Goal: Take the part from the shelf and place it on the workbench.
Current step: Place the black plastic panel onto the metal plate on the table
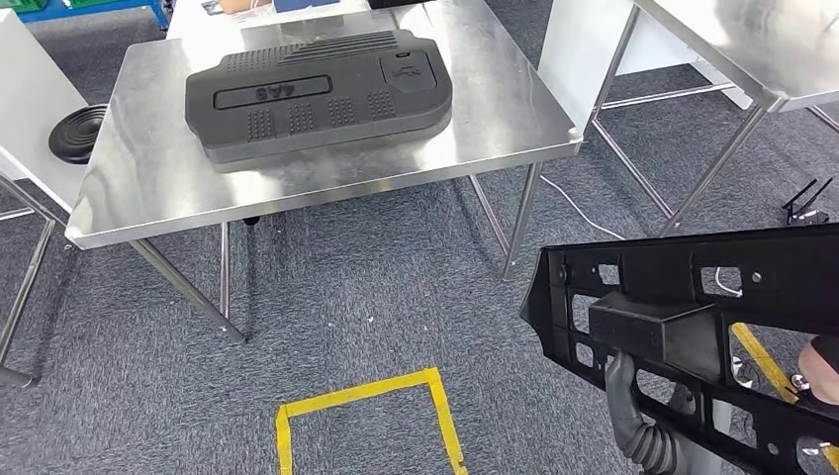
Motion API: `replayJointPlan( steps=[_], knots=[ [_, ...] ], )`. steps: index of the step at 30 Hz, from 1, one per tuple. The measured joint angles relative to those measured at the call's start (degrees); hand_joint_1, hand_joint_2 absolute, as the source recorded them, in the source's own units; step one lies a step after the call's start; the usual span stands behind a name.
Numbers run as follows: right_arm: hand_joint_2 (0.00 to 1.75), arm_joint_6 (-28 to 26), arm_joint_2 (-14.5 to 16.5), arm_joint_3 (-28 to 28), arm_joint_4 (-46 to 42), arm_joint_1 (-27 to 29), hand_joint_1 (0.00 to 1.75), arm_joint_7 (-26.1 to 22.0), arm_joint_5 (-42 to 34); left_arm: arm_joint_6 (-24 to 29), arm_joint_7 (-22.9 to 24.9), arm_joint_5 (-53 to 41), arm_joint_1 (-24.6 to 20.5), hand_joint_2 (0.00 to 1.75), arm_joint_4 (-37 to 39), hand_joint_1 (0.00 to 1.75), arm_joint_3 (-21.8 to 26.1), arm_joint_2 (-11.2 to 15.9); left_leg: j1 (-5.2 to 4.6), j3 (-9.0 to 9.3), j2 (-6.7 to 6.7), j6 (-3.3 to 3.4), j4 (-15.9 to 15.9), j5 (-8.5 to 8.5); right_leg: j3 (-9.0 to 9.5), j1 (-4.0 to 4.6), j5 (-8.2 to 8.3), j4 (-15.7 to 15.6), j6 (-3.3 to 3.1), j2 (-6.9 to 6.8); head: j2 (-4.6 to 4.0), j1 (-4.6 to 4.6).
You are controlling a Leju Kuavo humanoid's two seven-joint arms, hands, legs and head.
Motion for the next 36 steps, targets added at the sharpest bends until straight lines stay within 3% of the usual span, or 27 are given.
replayJointPlan(
  steps=[1,2,4,5,7,10,12,14,16,17,18,20,22,24,26,27,29,31,32,33,34,36],
  knots=[
    [1.75,0.0,0.0,0.0,0.0,0.0,1.5,0.09,0.0,0.0,-0.01,-0.03,0.02,1.75,0.0,0.0,0.01,-0.01,0.0,-0.62,0.02,0.1,0.91,0.36,0.16,0.14,-0.12,0.0,-0.14,-0.18,0.0,0.0],
    [1.75,0.0,0.0,0.0,0.0,-0.02,1.5,0.16,0.0,-0.01,-0.03,-0.05,0.04,1.75,0.0,0.0,0.02,-0.02,-0.01,-0.07,0.1,0.28,-0.49,1.85,0.43,0.24,-0.28,0.01,-0.24,-0.34,0.0,0.01],
    [1.75,0.0,0.0,0.0,0.0,-0.06,1.5,0.28,-0.01,-0.01,-0.09,-0.09,0.03,1.75,0.0,0.0,0.05,-0.04,-0.12,3.44,0.98,0.76,-7.71,5.97,1.02,0.39,-0.73,0.0,-0.23,-0.65,0.0,0.02],
    [1.75,0.01,-0.01,-0.01,-0.01,-0.08,1.5,0.33,-0.01,-0.01,-0.13,-0.11,-0.04,1.75,0.0,0.0,0.07,-0.04,-0.33,5.1,1.55,0.96,-11.09,7.26,1.28,0.6,-0.99,0.06,-0.02,-0.8,0.0,0.04],
    [1.75,0.02,-0.02,-0.01,-0.02,-0.11,1.5,0.44,0.04,-0.04,-0.19,-0.2,-0.2,1.75,0.0,0.0,0.11,-0.05,-0.84,6.38,2.2,1.27,-14.02,7.72,1.42,0.89,-1.28,0.05,0.53,-1.16,0.0,0.07],
    [1.75,0.04,-0.03,0.02,-0.02,-0.14,1.5,0.6,0.2,-0.13,-0.24,-0.38,-0.24,1.75,0.0,0.0,0.31,-0.14,-0.99,6.18,1.32,2.11,-14.62,8.03,1.26,0.83,-1.66,0.22,1.34,-1.49,0.0,0.07],
    [1.75,0.04,-0.09,0.03,-0.03,-0.16,1.5,0.69,0.36,-0.21,-0.3,-0.45,-0.26,1.75,-0.01,0.0,0.47,-0.24,-0.73,6.3,0.76,2.87,-15.06,8.32,-0.66,0.81,-3.63,4.02,1.28,-0.61,0.0,0.17],
    [1.75,0.04,-0.17,0.04,-0.03,-0.17,1.5,0.74,0.57,-0.27,-0.32,-0.5,-0.31,1.75,-0.02,0.0,0.55,-0.28,-0.76,6.18,0.04,3.28,-15.09,8.36,-4.66,0.78,-6.54,11.7,0.81,0.29,0.0,0.22],
    [1.75,0.04,-0.24,0.04,0.01,-0.16,1.5,0.79,0.8,-0.32,-0.32,-0.53,-0.34,1.75,-0.02,0.0,0.65,-0.29,-0.81,6.1,-0.92,3.35,-15.08,8.36,-7.49,0.77,-7.34,16.3,1.04,0.53,0.0,0.23],
    [1.75,0.04,-0.26,0.04,0.03,-0.16,1.5,0.8,0.92,-0.35,-0.32,-0.55,-0.33,1.75,-0.02,0.0,0.69,-0.32,-0.82,6.12,-1.47,3.34,-15.07,8.37,-7.34,0.76,-6.41,15.36,1.48,0.6,0.0,0.23],
    [1.75,0.03,-0.28,0.04,0.04,-0.17,1.5,0.82,1.03,-0.39,-0.33,-0.56,-0.33,1.75,-0.02,0.0,0.72,-0.37,-0.81,6.17,-2.05,3.32,-15.06,8.38,-6.13,0.74,-4.85,12.39,1.99,0.8,0.0,0.23],
    [1.75,0.01,-0.3,0.04,0.04,-0.18,1.5,0.86,1.19,-0.41,-0.34,-0.58,-0.34,1.75,-0.01,0.0,0.73,-0.48,-0.96,6.23,-3.21,3.06,-14.97,8.4,-2.48,0.69,-1.7,4.35,2.43,2.3,0.0,0.25],
    [1.75,0.0,-0.31,0.04,0.04,-0.2,1.5,0.91,1.26,-0.42,-0.36,-0.6,-0.31,1.75,-0.02,0.0,0.72,-0.53,-1.24,6.12,-4.06,2.53,-14.93,8.44,-0.61,0.76,-0.43,0.35,1.76,3.19,0.0,0.18],
    [1.75,0.0,-0.32,0.03,0.04,-0.22,1.5,0.95,1.3,-0.42,-0.37,-0.6,-0.13,1.75,-0.02,0.0,0.77,-0.53,-1.23,5.93,-4.63,1.89,-15.04,8.62,-0.41,0.78,-0.19,0.16,0.79,2.47,0.0,0.13],
    [1.75,-0.02,-0.29,0.02,0.04,-0.27,1.5,0.97,1.32,-0.42,-0.37,-0.6,0.0,1.75,-0.02,0.0,0.83,-0.49,-1.17,5.35,-3.53,1.31,-13.77,7.73,-0.13,0.44,0.09,-0.04,-0.01,1.6,0.0,0.04],
    [1.75,-0.04,-0.27,0.02,0.04,-0.27,1.5,0.98,1.34,-0.43,-0.37,-0.6,-0.03,1.75,-0.02,0.0,0.85,-0.49,-1.13,4.45,-2.47,1.05,-11.62,6.32,-0.02,0.23,0.16,-0.16,-0.36,1.09,0.0,-0.07],
    [1.75,-0.11,-0.23,0.02,0.04,-0.22,1.5,1.03,1.37,-0.44,-0.37,-0.6,-0.13,1.75,-0.02,0.0,0.86,-0.52,-0.97,1.3,-0.58,0.58,-4.63,2.44,0.14,0.3,0.02,-0.17,-0.77,0.07,0.0,-0.29],
    [1.75,-0.14,-0.23,0.03,0.05,-0.19,1.5,1.12,1.38,-0.45,-0.37,-0.6,-0.16,1.75,-0.02,0.0,0.88,-0.54,-0.71,-1.29,-0.03,0.25,0.65,0.73,0.27,0.4,-0.11,-0.16,-0.89,-0.85,0.0,-0.28],
    [1.75,-0.15,-0.22,0.03,0.05,-0.19,1.5,1.15,1.37,-0.46,-0.37,-0.6,-0.13,1.75,-0.02,0.0,0.89,-0.54,-0.59,-1.18,0.12,0.15,0.41,1.49,0.38,0.37,-0.19,-0.15,-0.87,-1.15,0.0,-0.3],
    [1.75,-0.17,-0.22,0.03,0.06,-0.2,1.5,1.15,1.3,-0.47,-0.37,-0.63,-0.1,1.75,-0.03,0.0,0.89,-0.54,-0.46,0.11,0.27,0.1,-2.06,3.2,0.57,0.31,-0.31,-0.14,-0.75,-1.37,0.0,-0.3],
    [1.75,-0.18,-0.22,0.02,0.05,-0.2,1.5,1.1,1.09,-0.48,-0.37,-0.69,-0.08,1.75,-0.03,0.0,0.89,-0.53,-0.33,2.21,0.54,0.08,-5.98,5.23,0.8,0.28,-0.47,-0.13,-0.54,-1.51,0.0,-0.31],
    [1.75,-0.25,-0.22,0.02,0.05,-0.22,1.5,0.94,0.51,-0.51,-0.38,-0.81,-0.1,1.75,-0.03,0.0,0.89,-0.55,-0.36,5.77,0.97,0.23,-12.54,7.47,0.94,0.56,-0.83,0.0,0.01,-1.77,0.0,-0.33]
  ],
)
